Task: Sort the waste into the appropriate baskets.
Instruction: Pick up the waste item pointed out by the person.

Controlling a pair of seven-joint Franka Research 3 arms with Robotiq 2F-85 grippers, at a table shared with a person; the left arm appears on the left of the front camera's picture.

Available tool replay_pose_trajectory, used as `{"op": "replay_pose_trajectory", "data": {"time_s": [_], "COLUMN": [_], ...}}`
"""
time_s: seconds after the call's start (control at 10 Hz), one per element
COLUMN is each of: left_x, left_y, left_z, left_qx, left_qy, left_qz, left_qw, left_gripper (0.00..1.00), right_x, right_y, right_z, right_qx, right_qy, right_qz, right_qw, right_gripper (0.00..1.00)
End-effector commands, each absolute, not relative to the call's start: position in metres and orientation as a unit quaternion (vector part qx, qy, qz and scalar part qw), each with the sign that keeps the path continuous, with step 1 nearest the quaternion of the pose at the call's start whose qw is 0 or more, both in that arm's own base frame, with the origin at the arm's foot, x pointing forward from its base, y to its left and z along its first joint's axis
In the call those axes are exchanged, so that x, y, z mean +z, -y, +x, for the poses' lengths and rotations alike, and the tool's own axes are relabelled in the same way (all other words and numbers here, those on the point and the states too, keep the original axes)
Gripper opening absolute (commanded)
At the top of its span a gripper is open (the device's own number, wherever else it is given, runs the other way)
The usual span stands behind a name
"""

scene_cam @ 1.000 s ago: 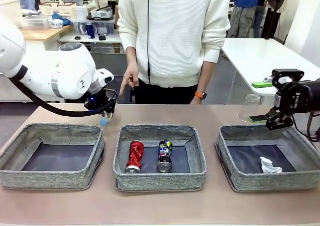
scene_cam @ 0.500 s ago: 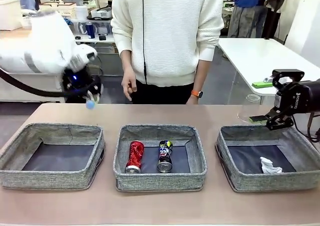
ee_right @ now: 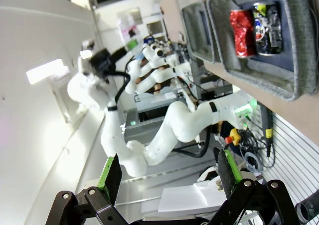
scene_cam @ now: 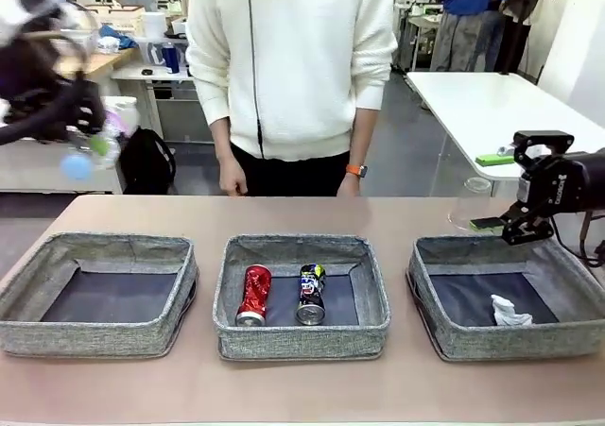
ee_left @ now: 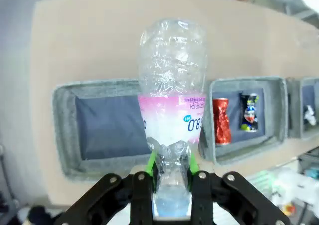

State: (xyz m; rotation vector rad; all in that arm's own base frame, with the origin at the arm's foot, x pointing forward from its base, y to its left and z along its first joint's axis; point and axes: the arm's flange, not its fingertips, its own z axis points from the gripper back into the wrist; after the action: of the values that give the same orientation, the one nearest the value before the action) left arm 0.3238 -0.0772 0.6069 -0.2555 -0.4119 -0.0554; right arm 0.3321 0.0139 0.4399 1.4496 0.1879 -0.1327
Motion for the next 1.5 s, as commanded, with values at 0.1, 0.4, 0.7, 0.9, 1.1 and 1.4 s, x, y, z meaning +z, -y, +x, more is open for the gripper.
{"op": "replay_pose_trajectory", "data": {"time_s": [0.1, 0.4, 0.7, 0.9, 1.1, 1.4], "left_x": [0.607, 0.607, 0.649, 0.699, 0.739, 0.769], "left_y": [0.077, 0.077, 0.151, 0.216, 0.273, 0.340], "left_z": [0.324, 0.324, 0.296, 0.273, 0.259, 0.263], "left_qx": [-0.027, -0.027, -0.045, -0.116, -0.110, -0.061], "left_qy": [0.204, 0.204, 0.213, 0.234, 0.226, 0.180], "left_qz": [-0.127, -0.127, -0.114, -0.119, -0.105, -0.081], "left_qw": [0.970, 0.970, 0.969, 0.958, 0.962, 0.978], "left_gripper": [0.00, 0.00, 0.22, 0.22, 0.22, 0.22], "right_x": [0.441, 0.441, 0.441, 0.441, 0.441, 0.441], "right_y": [-0.016, -0.016, -0.016, -0.016, -0.016, -0.016], "right_z": [0.334, 0.334, 0.334, 0.334, 0.334, 0.334], "right_qx": [-0.052, -0.052, -0.052, -0.052, -0.052, -0.052], "right_qy": [-0.076, -0.076, -0.076, -0.076, -0.076, -0.076], "right_qz": [0.669, 0.669, 0.669, 0.669, 0.669, 0.669], "right_qw": [0.737, 0.737, 0.737, 0.737, 0.737, 0.737], "right_gripper": [1.00, 1.00, 1.00, 1.00, 1.00, 1.00]}}
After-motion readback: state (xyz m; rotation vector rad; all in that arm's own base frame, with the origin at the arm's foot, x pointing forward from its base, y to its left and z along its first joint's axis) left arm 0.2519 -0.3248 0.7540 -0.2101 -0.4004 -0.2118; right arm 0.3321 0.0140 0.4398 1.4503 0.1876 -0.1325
